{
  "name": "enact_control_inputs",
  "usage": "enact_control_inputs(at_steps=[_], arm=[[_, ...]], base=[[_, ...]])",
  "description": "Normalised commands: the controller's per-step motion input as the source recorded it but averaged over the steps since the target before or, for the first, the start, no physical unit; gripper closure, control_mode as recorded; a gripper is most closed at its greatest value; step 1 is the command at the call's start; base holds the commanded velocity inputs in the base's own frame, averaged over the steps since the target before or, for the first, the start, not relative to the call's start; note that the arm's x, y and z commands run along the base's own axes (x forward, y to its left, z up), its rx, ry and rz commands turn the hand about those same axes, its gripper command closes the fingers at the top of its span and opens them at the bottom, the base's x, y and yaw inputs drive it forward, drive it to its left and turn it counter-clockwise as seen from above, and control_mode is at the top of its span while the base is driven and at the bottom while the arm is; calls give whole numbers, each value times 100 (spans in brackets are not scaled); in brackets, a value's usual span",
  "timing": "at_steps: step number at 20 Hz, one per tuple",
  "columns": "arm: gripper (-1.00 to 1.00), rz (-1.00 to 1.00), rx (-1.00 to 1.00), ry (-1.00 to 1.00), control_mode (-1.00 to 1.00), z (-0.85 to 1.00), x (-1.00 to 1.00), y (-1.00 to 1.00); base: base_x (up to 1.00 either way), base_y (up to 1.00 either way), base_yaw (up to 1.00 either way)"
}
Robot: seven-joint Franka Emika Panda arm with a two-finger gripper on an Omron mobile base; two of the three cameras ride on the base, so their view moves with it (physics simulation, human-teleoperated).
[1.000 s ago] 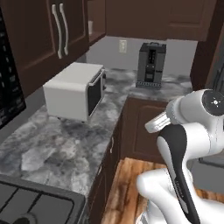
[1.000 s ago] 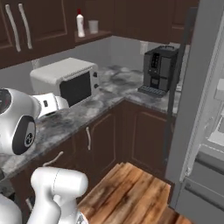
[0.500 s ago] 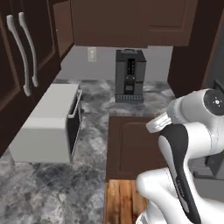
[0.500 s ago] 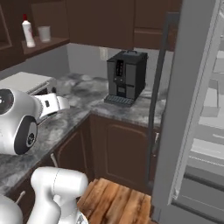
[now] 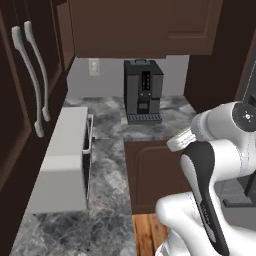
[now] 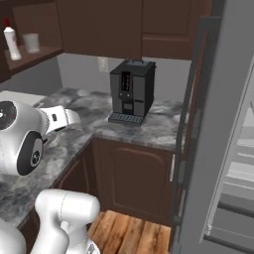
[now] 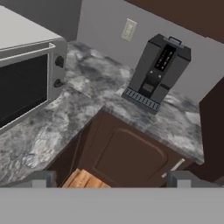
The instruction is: There is a bowl on the dining counter. Grab a lemon wedge from the fridge and place it in the bowl. Then get the liquor bottle and glass cup from the cabinet and place them next to the bowl.
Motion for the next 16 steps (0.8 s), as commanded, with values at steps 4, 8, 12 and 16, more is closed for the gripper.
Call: enact_control_inputs(at_steps=[4,8,12,16], arm=[[-100,0,0,0,100,0,0,0],[-100,0,0,0,100,0,0,0],[-100,0,0,0,100,0,0,0],[-100,0,0,0,100,0,0,0]], base=[[96,31,-22],[100,7,-25],[100,30,-17],[100,5,-1]])
